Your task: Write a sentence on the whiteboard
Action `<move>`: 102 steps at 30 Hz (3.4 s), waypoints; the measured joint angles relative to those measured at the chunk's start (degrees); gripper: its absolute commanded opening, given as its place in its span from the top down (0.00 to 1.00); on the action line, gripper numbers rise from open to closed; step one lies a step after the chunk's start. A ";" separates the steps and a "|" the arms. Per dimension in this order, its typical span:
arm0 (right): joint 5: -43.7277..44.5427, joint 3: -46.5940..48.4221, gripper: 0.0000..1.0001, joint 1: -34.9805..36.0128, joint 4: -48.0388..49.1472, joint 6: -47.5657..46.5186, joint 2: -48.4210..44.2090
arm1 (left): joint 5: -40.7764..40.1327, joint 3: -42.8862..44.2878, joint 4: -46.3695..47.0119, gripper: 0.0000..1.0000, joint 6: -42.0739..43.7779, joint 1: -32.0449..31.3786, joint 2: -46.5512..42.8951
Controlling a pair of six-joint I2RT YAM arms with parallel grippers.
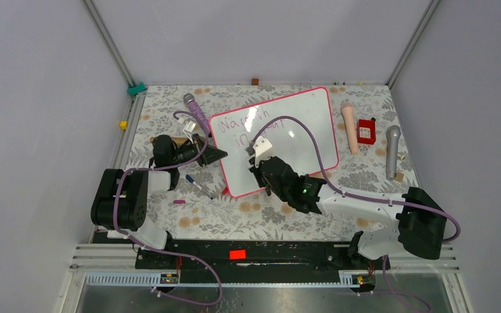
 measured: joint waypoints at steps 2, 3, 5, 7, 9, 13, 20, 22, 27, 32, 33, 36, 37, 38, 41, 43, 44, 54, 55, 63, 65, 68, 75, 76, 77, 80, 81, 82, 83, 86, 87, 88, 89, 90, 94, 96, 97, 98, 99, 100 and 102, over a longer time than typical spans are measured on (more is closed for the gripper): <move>0.04 1.05 1.00 0.17 0.17 -0.52 0.98 | 0.00 0.00 0.00 1.00 -0.02 0.00 0.00; 0.13 1.40 1.00 0.26 0.35 -0.79 1.33 | 0.00 0.00 0.00 1.00 -0.02 0.00 0.00; 0.50 1.99 1.00 0.39 0.39 -1.20 1.79 | 0.00 0.00 0.00 1.00 -0.02 0.00 0.00; 0.92 2.40 1.00 0.46 0.39 -1.51 2.16 | 0.00 0.00 0.00 1.00 -0.02 0.00 0.00; 1.29 2.93 1.00 0.46 0.35 -1.84 2.62 | 0.00 0.00 0.00 1.00 -0.02 0.00 0.00; 2.47 4.39 1.00 0.48 0.33 -2.38 4.31 | 0.00 0.00 0.02 1.00 -0.02 0.00 0.00; 4.39 6.62 1.00 0.48 -0.76 -2.82 7.67 | -0.02 0.00 0.02 1.00 0.00 0.00 0.00; 4.42 7.61 1.00 0.57 -1.42 -2.82 8.39 | -0.11 0.00 -0.13 1.00 -0.04 0.00 0.02; 2.73 8.72 1.00 0.70 -1.64 -2.62 9.07 | -0.04 0.00 0.07 1.00 -0.04 0.00 0.00; 0.04 8.70 1.00 0.74 -3.06 -1.97 9.11 | -0.04 -0.02 0.07 1.00 -0.04 0.00 0.02; -0.28 8.72 1.00 0.74 -3.30 -1.88 9.11 | -0.04 0.00 0.07 1.00 -0.04 0.00 0.02; -0.55 8.70 1.00 0.81 -3.82 -1.70 9.09 | -0.07 -0.02 0.07 1.00 -0.04 0.00 0.02; -0.50 8.70 1.00 0.81 -4.02 -1.66 9.09 | -0.04 0.00 0.07 1.00 -0.04 0.00 0.02; -0.42 8.70 1.00 0.85 -4.28 -1.57 9.07 | -0.07 0.00 0.07 1.00 -0.04 0.00 0.02; 0.33 8.59 1.00 0.98 -4.83 -1.53 8.94 | -0.04 0.00 0.07 1.00 -0.04 0.00 0.02; 0.98 8.37 1.00 1.07 -5.16 -1.53 8.74 | -0.07 -0.02 0.07 1.00 -0.07 0.00 0.00; 1.27 8.22 1.00 1.11 -5.42 -1.53 8.61 | -0.07 -0.02 0.07 1.00 -0.04 0.02 0.00; 3.21 5.73 1.00 1.22 -7.48 -0.94 6.80 | -0.09 -0.02 0.07 1.00 -0.07 0.02 0.02; 2.97 5.64 1.00 1.22 -7.52 -0.72 6.73 | -0.09 -0.02 0.07 1.00 -0.07 0.02 0.00; -2.45 5.44 1.00 1.22 -8.02 1.33 6.71 | 0.02 -0.02 0.26 1.00 -0.13 0.02 0.02; -3.37 5.46 1.00 1.22 -8.02 1.53 6.75 | 0.02 -0.02 0.28 1.00 -0.13 0.02 0.02; -3.76 5.66 1.00 1.22 -8.02 1.51 6.80 | 0.04 -0.02 0.35 1.00 -0.13 0.02 0.00; -3.65 5.97 1.00 1.18 -7.96 1.14 5.68 | 0.09 -0.02 0.42 1.00 -0.15 0.02 0.02; -3.56 5.97 1.00 1.16 -7.93 0.98 5.14 | 0.09 -0.02 0.44 1.00 -0.15 0.02 0.02; -3.41 5.97 1.00 1.11 -7.93 0.85 4.61 | 0.11 -0.02 0.44 1.00 -0.15 0.02 0.00; -2.12 5.97 1.00 0.63 -7.85 0.33 3.08 | 0.11 -0.02 0.44 1.00 -0.15 0.02 0.00; -1.53 5.97 1.00 0.33 -7.85 0.15 2.78 | 0.11 -0.02 0.44 1.00 -0.15 0.02 0.00; -0.85 5.97 1.00 0.07 -7.85 0.04 2.69 | 0.11 -0.02 0.44 1.00 -0.15 0.02 0.02; -0.04 5.97 1.00 -0.28 -7.87 -0.26 2.67 | 0.13 -0.02 0.44 1.00 -0.15 0.02 0.02; 1.57 6.05 1.00 -1.22 -8.02 -1.01 2.67 | 0.11 -0.02 0.46 1.00 -0.17 0.02 0.02; 2.10 6.23 1.00 -1.51 -8.11 -1.27 2.73 | 0.13 -0.02 0.44 1.00 -0.17 0.07 0.02; 2.64 6.56 1.00 -1.73 -8.22 -1.46 2.86 | 0.13 -0.04 0.46 1.00 -0.17 0.07 0.02; 3.10 6.97 1.00 -1.97 -8.24 -1.75 2.97 | 0.15 -0.04 0.46 1.00 -0.17 0.07 0.00; 3.56 7.34 1.00 -2.14 -8.26 -1.92 3.08 | 0.13 -0.04 0.48 1.00 -0.17 0.07 0.02; 4.50 8.79 1.00 -2.75 -8.24 -2.47 3.74 | 0.13 -0.24 0.92 1.00 -0.20 0.07 0.02; 4.50 9.31 1.00 -2.97 -8.24 -2.71 4.28 | 0.13 -0.26 1.01 1.00 -0.22 0.07 0.00; 4.50 9.53 1.00 -3.08 -8.24 -2.82 4.61 | 0.13 -0.28 1.01 1.00 -0.24 0.07 0.02; 4.50 9.75 1.00 -3.17 -8.24 -2.86 4.96 | 0.13 -0.28 1.03 1.00 -0.24 0.07 0.02; 4.48 9.81 1.00 -3.21 -8.26 -2.86 5.27 | 0.13 -0.28 1.05 1.00 -0.24 0.07 0.02; 4.46 9.86 1.00 -3.23 -8.26 -2.86 5.55 | 0.13 -0.28 1.05 1.00 -0.24 0.07 0.02; 4.31 9.88 1.00 -3.28 -8.33 -2.84 5.86 | 0.13 -0.28 1.07 1.00 -0.24 0.07 0.02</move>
